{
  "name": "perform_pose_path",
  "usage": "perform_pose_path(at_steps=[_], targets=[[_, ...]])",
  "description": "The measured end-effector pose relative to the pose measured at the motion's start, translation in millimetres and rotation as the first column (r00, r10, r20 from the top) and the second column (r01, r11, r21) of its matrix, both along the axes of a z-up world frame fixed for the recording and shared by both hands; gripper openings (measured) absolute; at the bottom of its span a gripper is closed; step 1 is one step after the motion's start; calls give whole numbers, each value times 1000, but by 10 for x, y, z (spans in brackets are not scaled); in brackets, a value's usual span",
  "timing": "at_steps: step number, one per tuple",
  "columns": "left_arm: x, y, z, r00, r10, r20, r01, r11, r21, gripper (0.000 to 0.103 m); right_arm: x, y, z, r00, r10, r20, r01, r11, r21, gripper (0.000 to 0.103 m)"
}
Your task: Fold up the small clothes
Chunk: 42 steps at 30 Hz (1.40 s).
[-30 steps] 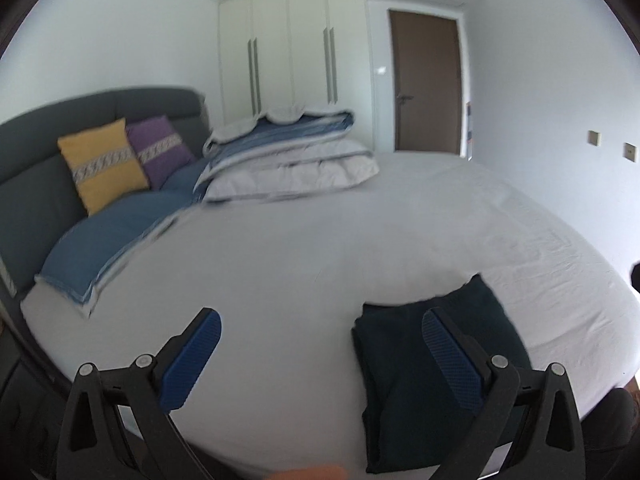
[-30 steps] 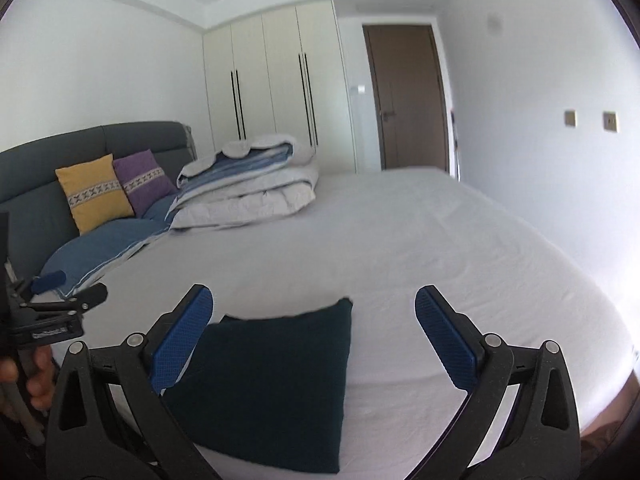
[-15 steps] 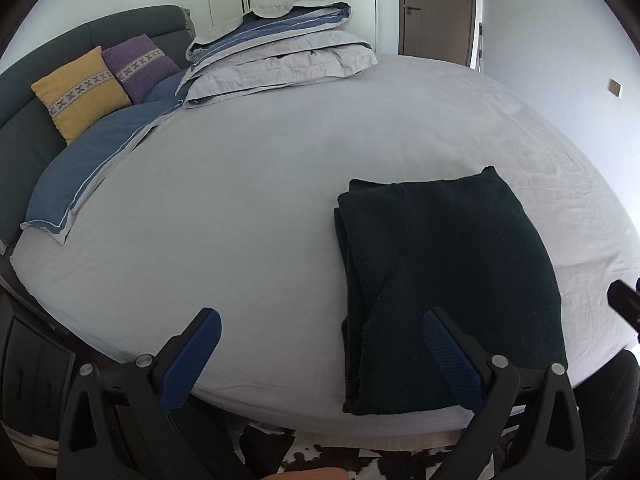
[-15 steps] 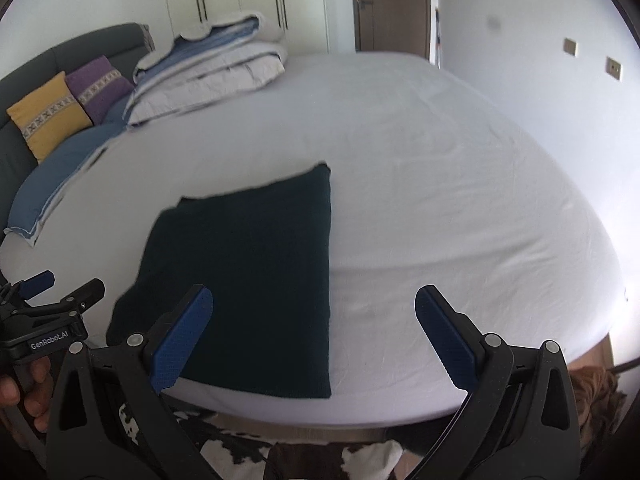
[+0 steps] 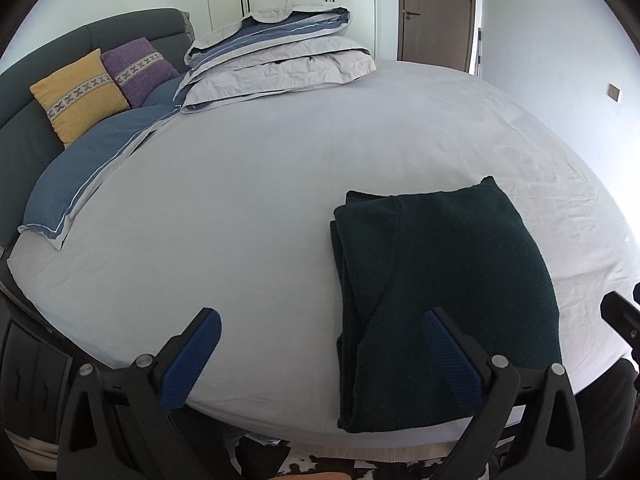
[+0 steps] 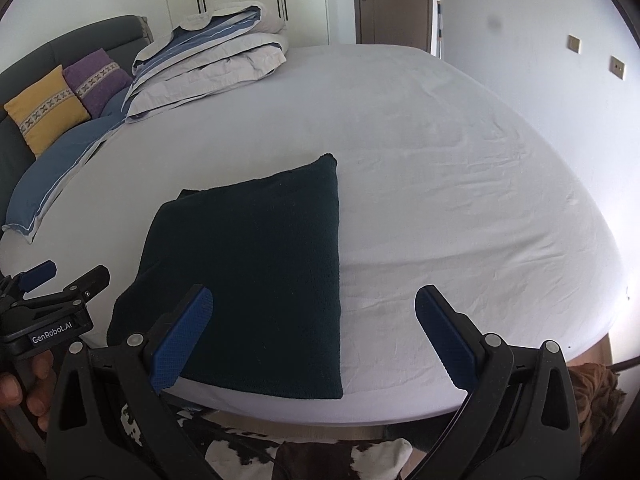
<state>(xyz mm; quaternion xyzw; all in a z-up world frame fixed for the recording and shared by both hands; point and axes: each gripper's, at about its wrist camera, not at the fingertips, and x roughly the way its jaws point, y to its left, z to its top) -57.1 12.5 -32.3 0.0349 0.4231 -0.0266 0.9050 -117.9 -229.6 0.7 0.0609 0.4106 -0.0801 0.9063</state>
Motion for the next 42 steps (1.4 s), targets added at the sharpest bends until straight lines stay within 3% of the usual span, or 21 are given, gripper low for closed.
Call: perform_pose_path(at_steps=[14, 42], targets=[[-50, 30, 71, 1000, -8, 17, 8, 1000, -24, 103, -69, 70, 168, 1000, 9, 23, -9, 999, -35, 103], [-60, 11, 21, 999, -32, -2, 32, 999, -39, 103, -93, -12, 121, 1000, 6, 5, -5, 999, -36, 103]])
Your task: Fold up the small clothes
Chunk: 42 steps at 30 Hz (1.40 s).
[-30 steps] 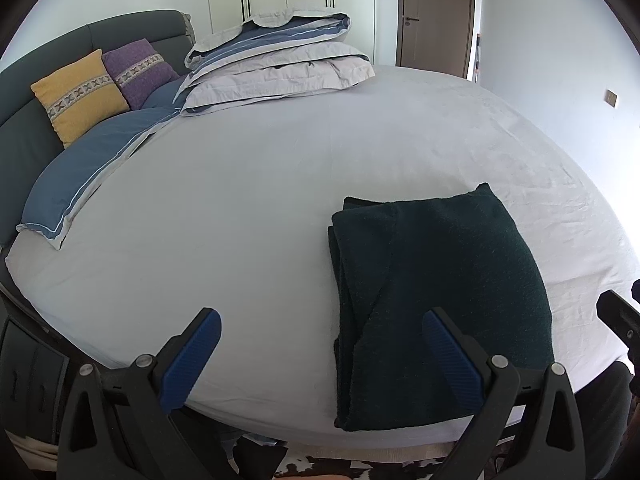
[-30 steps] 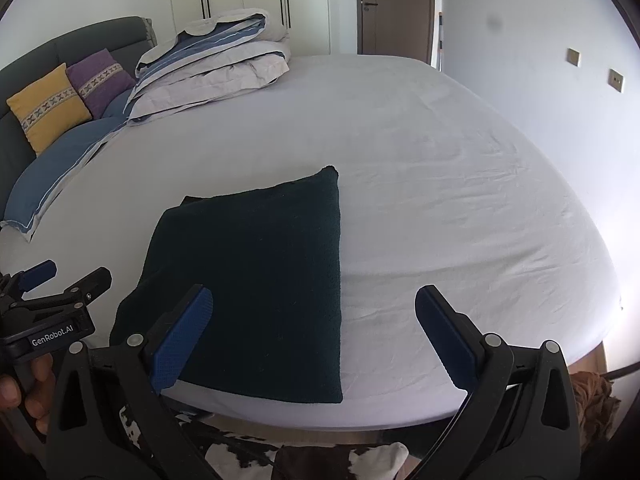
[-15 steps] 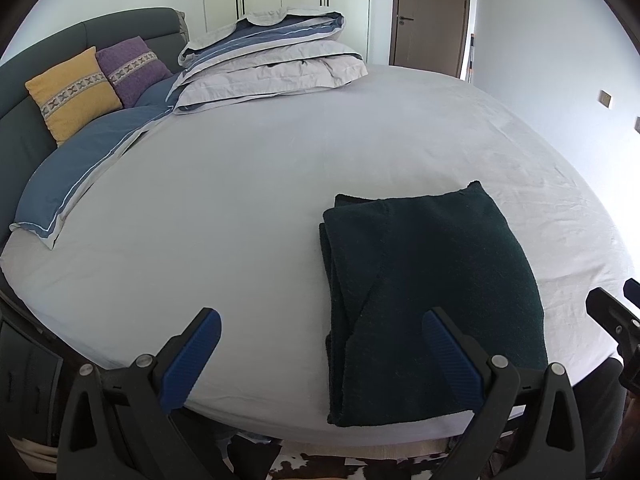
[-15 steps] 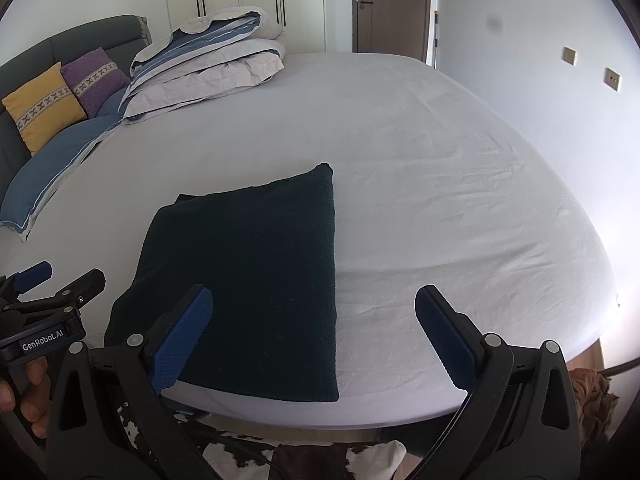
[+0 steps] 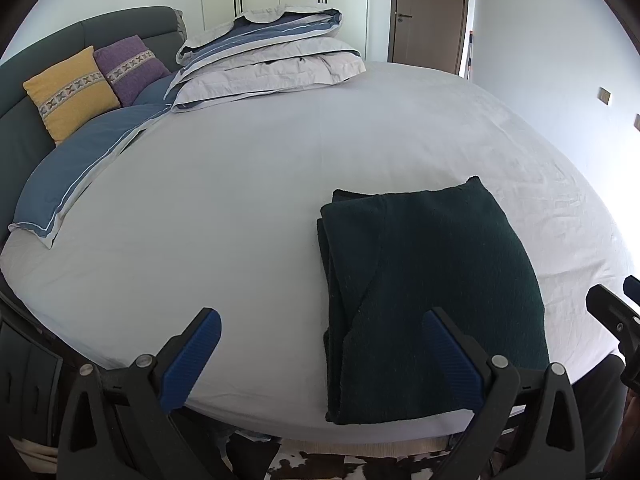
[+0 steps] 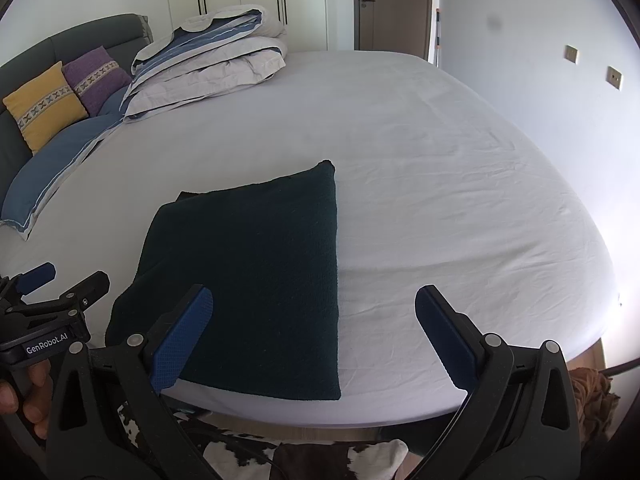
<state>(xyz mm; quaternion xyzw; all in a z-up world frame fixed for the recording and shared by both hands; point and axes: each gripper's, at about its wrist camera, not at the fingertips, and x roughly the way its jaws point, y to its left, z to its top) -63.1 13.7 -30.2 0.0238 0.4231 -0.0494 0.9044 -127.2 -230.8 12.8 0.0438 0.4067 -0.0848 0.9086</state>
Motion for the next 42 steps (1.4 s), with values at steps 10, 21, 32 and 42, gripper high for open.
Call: perform_pose_path(at_steps=[10, 21, 32, 42], targets=[[-1, 6, -8, 1000, -2, -1, 2, 1000, 0, 103, -4, -14, -8, 1000, 0, -2, 0, 1000, 3, 103], [-5, 16, -9, 1000, -3, -2, 3, 1000, -1, 103, -10, -31, -18, 1000, 0, -6, 0, 1000, 3, 103], [-7, 25, -15, 1000, -2, -5, 2, 1000, -3, 103, -17, -39, -28, 1000, 0, -9, 0, 1000, 3, 103], [-8, 32, -23, 1000, -3, -5, 3, 1000, -1, 103, -20, -54, -36, 1000, -1, -9, 1, 1000, 5, 103]])
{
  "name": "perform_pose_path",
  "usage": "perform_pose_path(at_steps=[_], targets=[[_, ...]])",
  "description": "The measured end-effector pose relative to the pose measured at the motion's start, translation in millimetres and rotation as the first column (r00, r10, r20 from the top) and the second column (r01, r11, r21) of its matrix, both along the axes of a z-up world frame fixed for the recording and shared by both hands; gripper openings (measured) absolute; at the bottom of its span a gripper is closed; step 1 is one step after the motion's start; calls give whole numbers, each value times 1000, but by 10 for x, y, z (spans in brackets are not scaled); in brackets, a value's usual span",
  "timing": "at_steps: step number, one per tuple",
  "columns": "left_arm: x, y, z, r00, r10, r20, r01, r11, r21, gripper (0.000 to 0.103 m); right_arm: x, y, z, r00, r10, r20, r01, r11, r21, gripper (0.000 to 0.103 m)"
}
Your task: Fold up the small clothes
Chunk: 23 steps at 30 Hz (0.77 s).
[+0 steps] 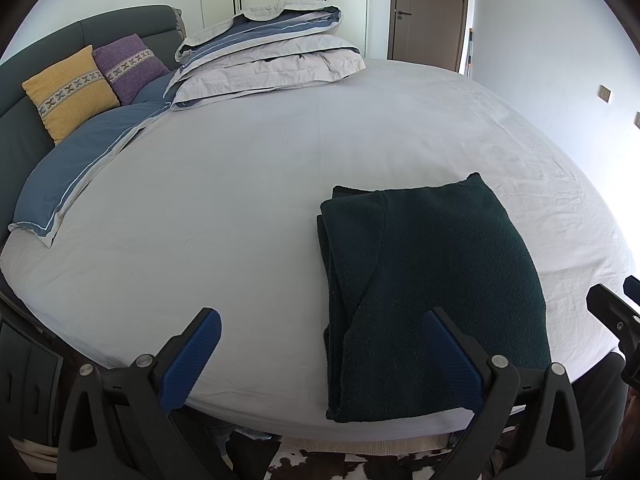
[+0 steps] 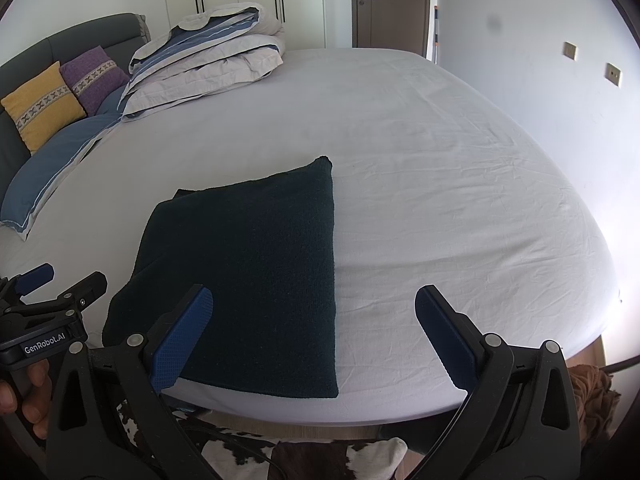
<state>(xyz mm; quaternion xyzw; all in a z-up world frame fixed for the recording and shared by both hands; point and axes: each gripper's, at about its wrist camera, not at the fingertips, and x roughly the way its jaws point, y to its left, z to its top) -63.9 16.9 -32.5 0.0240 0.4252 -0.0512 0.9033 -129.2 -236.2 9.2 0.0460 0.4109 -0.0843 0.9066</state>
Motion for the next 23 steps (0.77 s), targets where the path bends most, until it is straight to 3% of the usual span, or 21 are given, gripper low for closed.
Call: perform_pose_path(at_steps=[23], targets=[[13, 51, -24, 1000, -10, -1, 10, 1000, 3, 103, -16, -19, -50, 1000, -4, -7, 4, 1000, 7, 103]])
